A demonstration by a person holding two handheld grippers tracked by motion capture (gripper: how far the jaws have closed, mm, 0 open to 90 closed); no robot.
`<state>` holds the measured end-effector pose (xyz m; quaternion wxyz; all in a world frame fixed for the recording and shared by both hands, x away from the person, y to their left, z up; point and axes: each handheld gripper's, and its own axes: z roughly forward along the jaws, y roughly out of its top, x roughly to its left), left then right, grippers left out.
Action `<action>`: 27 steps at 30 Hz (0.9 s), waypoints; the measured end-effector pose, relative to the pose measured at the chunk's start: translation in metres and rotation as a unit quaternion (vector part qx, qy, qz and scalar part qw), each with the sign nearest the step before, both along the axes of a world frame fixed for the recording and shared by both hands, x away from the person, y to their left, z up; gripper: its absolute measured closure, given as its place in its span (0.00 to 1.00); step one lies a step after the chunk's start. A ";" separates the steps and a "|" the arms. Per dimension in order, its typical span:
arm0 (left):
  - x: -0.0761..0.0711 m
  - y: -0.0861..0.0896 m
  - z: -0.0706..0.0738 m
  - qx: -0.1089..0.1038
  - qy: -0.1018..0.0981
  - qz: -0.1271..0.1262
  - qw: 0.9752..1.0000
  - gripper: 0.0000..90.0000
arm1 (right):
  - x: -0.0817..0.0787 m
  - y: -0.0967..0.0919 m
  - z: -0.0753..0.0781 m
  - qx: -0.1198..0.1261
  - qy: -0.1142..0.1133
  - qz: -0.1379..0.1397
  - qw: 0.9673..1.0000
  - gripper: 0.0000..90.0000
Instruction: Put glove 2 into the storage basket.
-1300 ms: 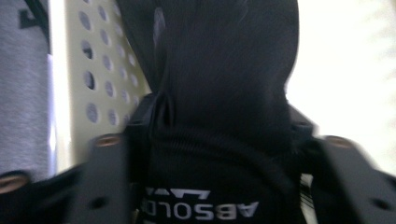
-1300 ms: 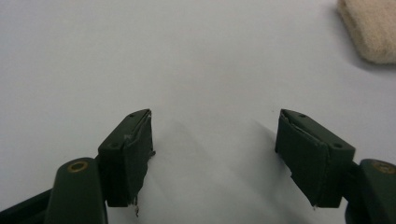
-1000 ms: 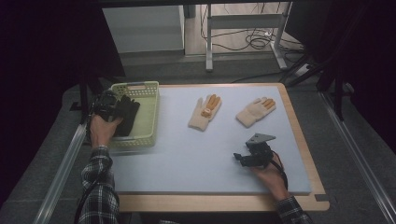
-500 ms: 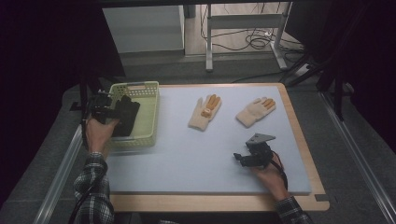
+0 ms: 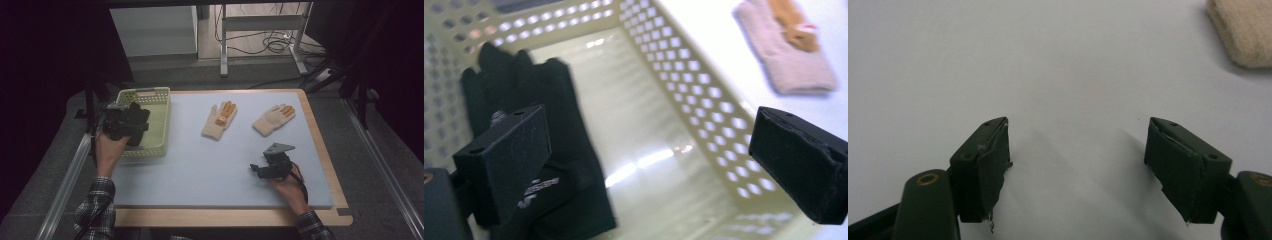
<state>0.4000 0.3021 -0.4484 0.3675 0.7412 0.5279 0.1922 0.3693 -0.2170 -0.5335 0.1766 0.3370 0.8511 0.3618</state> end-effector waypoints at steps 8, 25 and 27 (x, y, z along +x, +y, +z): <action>-0.028 -0.037 0.009 -0.002 -0.031 -0.055 0.998 0.02 | 0.000 0.000 0.000 0.000 0.001 -0.001 1.000 0.28; -0.082 -0.117 -0.018 -0.004 -0.059 -0.157 0.986 0.02 | 0.000 0.000 0.000 0.000 0.001 -0.002 1.000 0.28; -0.086 -0.123 -0.027 0.001 -0.056 -0.160 0.985 0.02 | 0.000 0.000 0.000 0.000 0.001 -0.002 1.000 0.28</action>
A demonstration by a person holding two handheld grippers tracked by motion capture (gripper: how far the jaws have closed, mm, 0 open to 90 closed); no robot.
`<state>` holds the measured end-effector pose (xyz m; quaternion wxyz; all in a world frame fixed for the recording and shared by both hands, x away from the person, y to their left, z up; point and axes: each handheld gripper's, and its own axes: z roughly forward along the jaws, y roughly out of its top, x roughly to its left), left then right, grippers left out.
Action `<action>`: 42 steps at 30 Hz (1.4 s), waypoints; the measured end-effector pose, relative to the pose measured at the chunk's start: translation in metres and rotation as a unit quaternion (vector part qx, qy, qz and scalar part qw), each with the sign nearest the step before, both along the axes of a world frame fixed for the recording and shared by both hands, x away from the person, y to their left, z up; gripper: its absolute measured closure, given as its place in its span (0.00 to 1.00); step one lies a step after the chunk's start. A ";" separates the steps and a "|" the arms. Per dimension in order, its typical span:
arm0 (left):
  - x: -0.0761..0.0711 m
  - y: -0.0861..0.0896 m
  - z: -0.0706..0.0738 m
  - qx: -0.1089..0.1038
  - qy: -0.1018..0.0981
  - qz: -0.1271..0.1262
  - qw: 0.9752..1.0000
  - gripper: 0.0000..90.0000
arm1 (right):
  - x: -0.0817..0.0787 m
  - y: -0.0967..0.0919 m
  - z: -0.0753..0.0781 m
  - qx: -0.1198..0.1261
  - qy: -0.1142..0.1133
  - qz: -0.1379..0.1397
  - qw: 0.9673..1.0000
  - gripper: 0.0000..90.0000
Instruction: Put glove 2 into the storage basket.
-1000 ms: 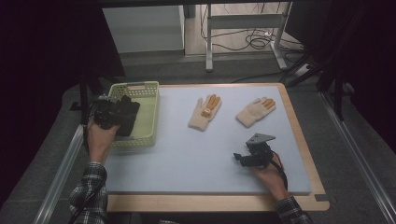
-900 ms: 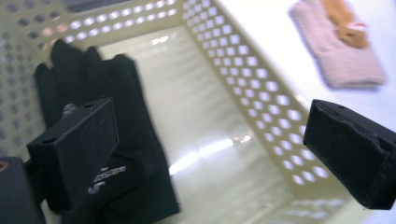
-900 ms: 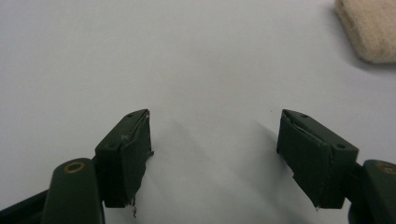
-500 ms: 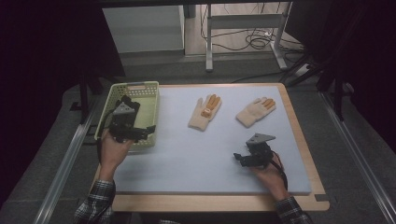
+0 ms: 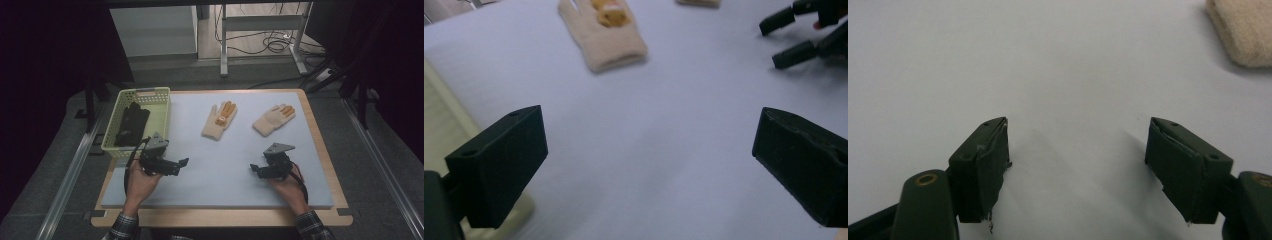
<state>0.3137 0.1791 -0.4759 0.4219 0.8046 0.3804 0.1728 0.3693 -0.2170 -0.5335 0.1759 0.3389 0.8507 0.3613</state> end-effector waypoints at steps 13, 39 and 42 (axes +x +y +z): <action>-0.005 -0.007 -0.053 0.028 0.027 0.007 0.999 0.01 | 0.000 0.000 0.000 0.000 0.001 0.000 1.000 0.28; 0.007 -0.004 -0.076 0.055 0.069 0.026 0.996 0.02 | 0.003 -0.002 0.001 0.017 0.018 -0.005 1.000 0.26; 0.007 -0.004 -0.076 0.055 0.069 0.026 0.996 0.02 | 0.006 -0.002 0.004 0.012 0.027 -0.006 1.000 0.31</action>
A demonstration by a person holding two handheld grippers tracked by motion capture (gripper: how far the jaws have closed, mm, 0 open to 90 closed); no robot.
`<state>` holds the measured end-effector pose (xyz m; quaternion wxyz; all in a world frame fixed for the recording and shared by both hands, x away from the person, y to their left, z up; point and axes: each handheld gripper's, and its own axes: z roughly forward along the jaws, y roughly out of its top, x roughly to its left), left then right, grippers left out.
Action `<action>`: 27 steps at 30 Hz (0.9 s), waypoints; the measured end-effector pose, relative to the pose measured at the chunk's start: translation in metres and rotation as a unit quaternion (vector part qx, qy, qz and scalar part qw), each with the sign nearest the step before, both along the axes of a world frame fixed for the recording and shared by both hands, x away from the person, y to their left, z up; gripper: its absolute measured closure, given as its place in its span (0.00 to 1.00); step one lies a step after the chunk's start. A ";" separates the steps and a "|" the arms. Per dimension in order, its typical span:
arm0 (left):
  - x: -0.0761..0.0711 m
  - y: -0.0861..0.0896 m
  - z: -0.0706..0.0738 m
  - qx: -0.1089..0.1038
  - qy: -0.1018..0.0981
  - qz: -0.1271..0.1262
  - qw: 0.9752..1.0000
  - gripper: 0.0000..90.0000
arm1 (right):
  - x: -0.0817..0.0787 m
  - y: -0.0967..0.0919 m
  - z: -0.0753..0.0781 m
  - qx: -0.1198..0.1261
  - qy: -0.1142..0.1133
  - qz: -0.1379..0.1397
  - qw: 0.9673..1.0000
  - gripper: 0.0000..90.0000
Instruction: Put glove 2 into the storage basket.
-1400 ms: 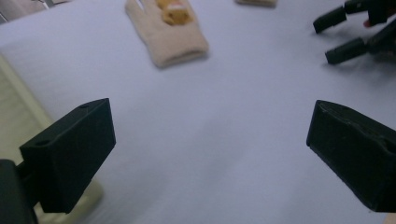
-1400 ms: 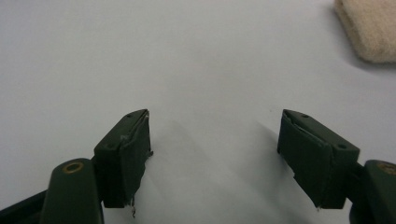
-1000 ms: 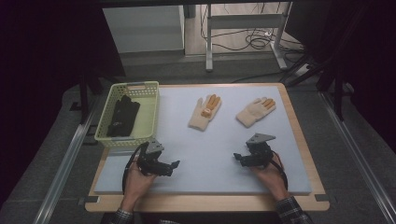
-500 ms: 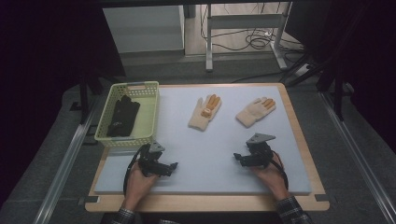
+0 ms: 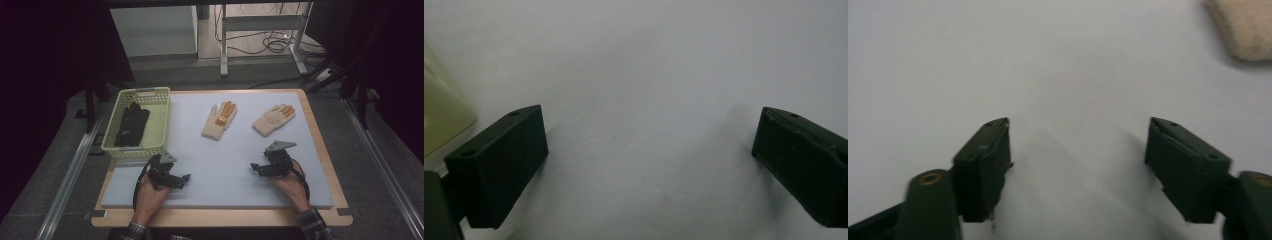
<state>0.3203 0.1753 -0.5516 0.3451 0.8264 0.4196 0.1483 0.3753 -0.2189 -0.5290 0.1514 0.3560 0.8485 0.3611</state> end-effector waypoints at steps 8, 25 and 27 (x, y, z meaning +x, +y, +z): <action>0.000 0.000 0.000 -0.001 0.000 0.000 1.000 0.02 | 0.036 -0.009 0.022 0.018 -0.006 -0.028 0.999 0.53; 0.000 0.000 0.000 -0.001 0.000 0.000 1.000 0.02 | 0.113 0.002 0.029 -0.026 -0.029 -0.057 0.998 0.57; 0.000 0.000 0.000 -0.001 0.000 0.000 1.000 0.02 | 0.119 0.002 0.026 -0.028 -0.023 -0.063 0.997 0.56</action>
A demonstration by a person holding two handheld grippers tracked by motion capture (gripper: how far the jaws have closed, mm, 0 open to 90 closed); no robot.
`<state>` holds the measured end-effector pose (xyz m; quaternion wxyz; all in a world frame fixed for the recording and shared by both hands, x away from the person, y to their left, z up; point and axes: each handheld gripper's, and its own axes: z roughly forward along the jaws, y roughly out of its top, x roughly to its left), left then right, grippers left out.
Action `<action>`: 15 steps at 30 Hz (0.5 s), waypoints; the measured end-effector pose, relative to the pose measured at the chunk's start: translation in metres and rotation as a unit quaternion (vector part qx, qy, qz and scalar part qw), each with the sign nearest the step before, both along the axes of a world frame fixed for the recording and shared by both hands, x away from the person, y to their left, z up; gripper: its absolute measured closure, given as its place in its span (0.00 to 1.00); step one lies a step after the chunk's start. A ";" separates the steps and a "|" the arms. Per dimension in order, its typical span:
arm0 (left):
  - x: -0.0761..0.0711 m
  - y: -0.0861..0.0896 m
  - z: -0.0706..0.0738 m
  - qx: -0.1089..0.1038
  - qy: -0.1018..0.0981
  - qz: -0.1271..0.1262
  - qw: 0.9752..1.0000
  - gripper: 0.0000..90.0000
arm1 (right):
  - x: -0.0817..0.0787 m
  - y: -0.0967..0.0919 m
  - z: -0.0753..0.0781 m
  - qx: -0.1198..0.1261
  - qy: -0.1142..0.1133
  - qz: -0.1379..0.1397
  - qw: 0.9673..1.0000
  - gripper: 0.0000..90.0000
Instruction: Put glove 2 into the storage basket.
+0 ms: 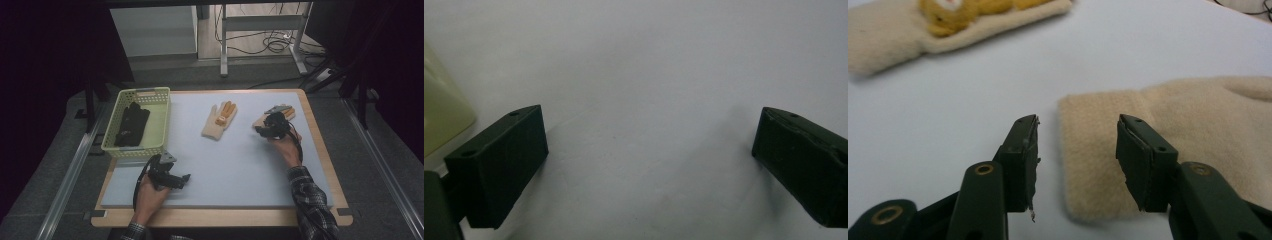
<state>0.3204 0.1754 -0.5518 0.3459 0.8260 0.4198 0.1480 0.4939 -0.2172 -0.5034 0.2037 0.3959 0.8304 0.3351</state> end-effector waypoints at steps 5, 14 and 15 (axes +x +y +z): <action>0.000 0.000 0.000 0.000 0.000 0.000 1.000 0.02 | 0.008 0.002 -0.009 -0.015 -0.005 -0.007 1.000 0.54; 0.000 0.000 0.000 0.000 0.000 0.000 1.000 0.02 | 0.004 0.011 -0.013 -0.089 -0.032 -0.014 0.995 0.87; 0.000 0.000 0.000 0.000 0.000 0.000 1.000 0.02 | 0.005 0.010 -0.012 -0.081 -0.027 -0.016 0.996 0.88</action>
